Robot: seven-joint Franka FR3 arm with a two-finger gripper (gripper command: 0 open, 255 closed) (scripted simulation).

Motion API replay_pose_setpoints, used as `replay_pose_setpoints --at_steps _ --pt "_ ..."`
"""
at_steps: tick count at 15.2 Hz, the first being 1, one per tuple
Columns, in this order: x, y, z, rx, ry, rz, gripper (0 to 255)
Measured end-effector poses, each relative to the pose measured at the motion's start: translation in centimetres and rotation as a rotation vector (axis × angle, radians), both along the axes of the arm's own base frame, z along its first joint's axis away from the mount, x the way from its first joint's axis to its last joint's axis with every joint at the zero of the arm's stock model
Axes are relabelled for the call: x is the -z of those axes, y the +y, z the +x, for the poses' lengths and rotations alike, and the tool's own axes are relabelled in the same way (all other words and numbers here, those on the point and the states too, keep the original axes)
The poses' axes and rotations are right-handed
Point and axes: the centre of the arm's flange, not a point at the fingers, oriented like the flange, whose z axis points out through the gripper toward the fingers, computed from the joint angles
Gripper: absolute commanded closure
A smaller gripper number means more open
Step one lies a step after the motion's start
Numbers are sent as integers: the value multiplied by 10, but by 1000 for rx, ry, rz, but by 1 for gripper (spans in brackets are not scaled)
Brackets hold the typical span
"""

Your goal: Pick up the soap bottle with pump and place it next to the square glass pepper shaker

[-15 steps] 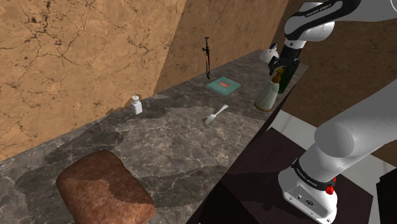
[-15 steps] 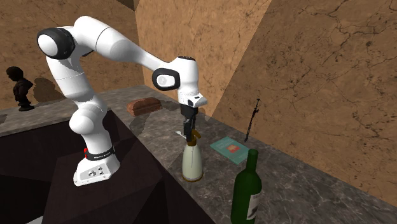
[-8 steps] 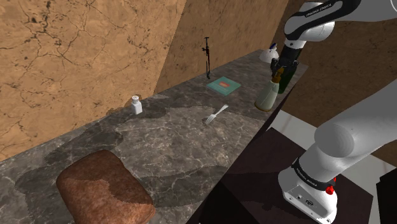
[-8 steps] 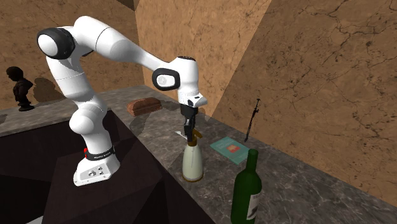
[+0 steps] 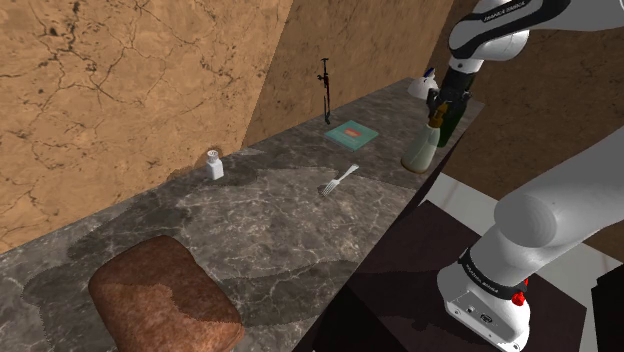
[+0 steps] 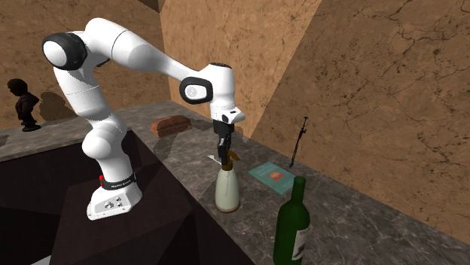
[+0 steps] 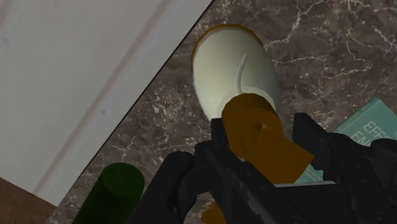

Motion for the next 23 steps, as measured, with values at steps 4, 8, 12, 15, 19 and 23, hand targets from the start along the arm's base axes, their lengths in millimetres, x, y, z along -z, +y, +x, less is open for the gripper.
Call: replay_pose_setpoints --at_steps 4,8,12,15,19,23 --pt "-21 -1 0 0 0 0 255" --pt "-41 -1 1 0 0 0 255" --pt "-61 -2 1 0 0 0 255" --pt "-78 -1 1 0 0 0 255" --pt "-99 -1 1 0 0 0 255" --pt "-120 -1 0 0 0 0 255"
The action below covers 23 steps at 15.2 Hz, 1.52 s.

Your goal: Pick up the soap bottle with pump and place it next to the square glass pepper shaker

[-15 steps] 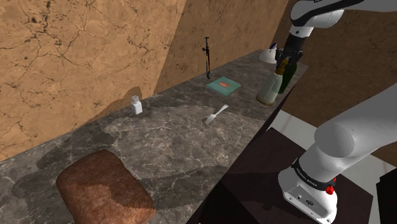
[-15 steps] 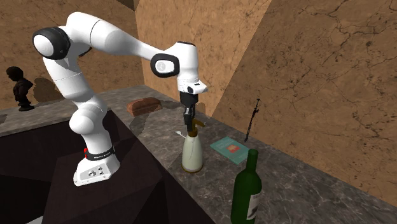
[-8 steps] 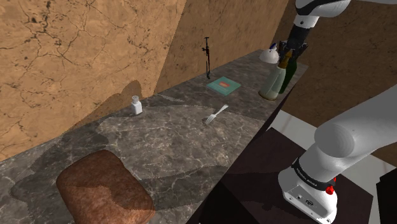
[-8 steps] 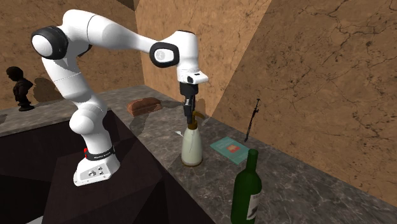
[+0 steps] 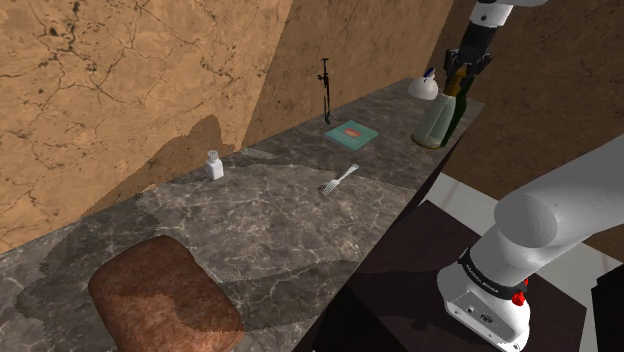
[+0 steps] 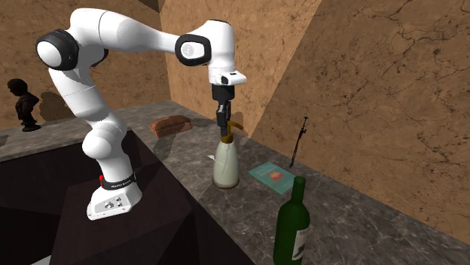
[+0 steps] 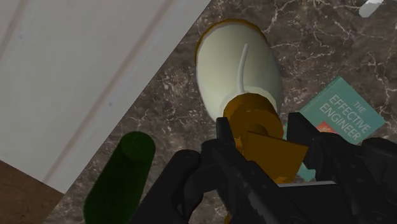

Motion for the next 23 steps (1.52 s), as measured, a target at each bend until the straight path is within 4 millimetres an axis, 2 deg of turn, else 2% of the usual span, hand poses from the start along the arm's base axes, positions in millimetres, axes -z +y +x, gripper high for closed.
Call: replay_pose_setpoints --at_steps 23 --pt "-122 -1 0 0 0 0 255"
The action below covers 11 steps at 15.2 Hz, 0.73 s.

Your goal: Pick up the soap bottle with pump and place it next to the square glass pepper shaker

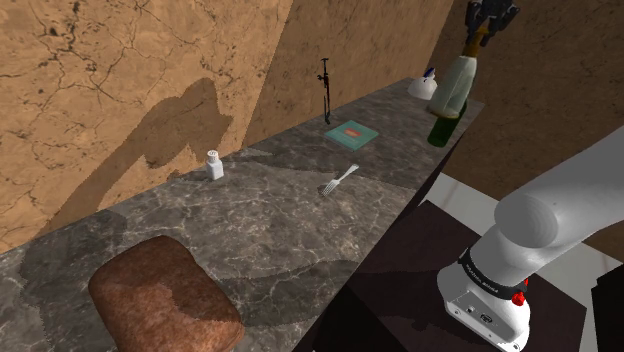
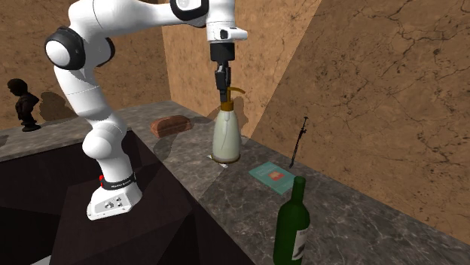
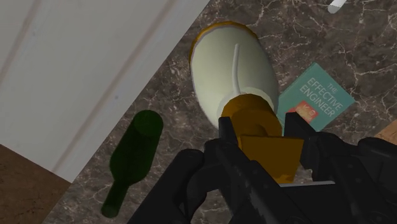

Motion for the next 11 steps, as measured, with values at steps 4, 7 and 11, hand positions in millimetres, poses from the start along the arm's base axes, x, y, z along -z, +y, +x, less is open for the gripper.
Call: replay_pose_setpoints --at_steps 4,7,11 --pt "-22 1 0 0 0 0 255" --pt "-37 1 0 0 0 0 255" --pt "-58 1 0 0 0 0 255"
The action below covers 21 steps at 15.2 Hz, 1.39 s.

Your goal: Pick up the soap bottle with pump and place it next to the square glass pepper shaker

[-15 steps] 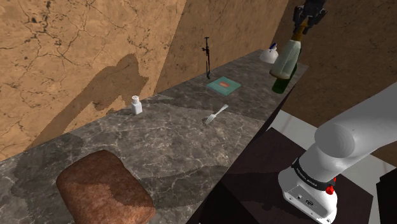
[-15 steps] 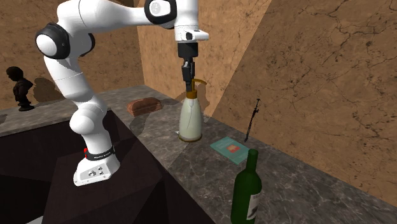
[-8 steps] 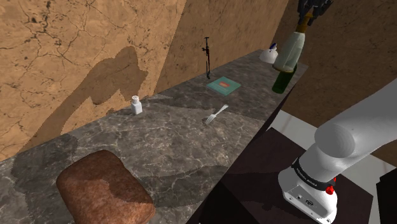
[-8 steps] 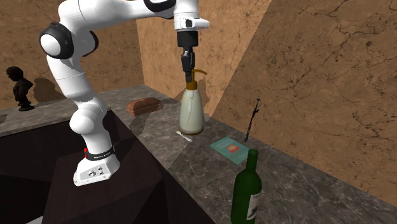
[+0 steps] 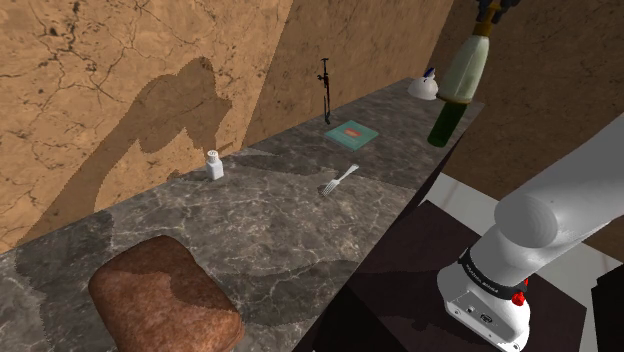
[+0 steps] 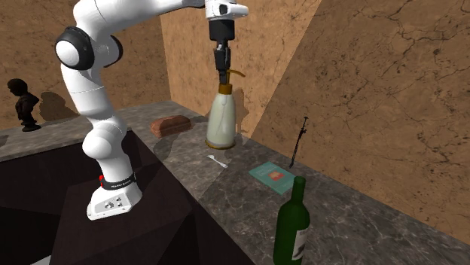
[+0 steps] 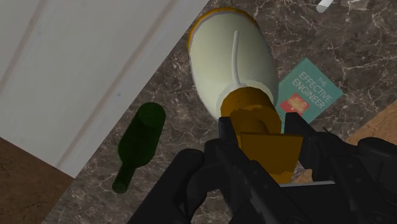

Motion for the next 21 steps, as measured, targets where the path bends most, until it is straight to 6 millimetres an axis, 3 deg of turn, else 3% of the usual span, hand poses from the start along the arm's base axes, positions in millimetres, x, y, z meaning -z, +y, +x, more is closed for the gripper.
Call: replay_pose_setpoints --at_steps 4,21 --pt "-16 5 2 0 0 0 255" --pt "36 204 78 -2 1 0 255"
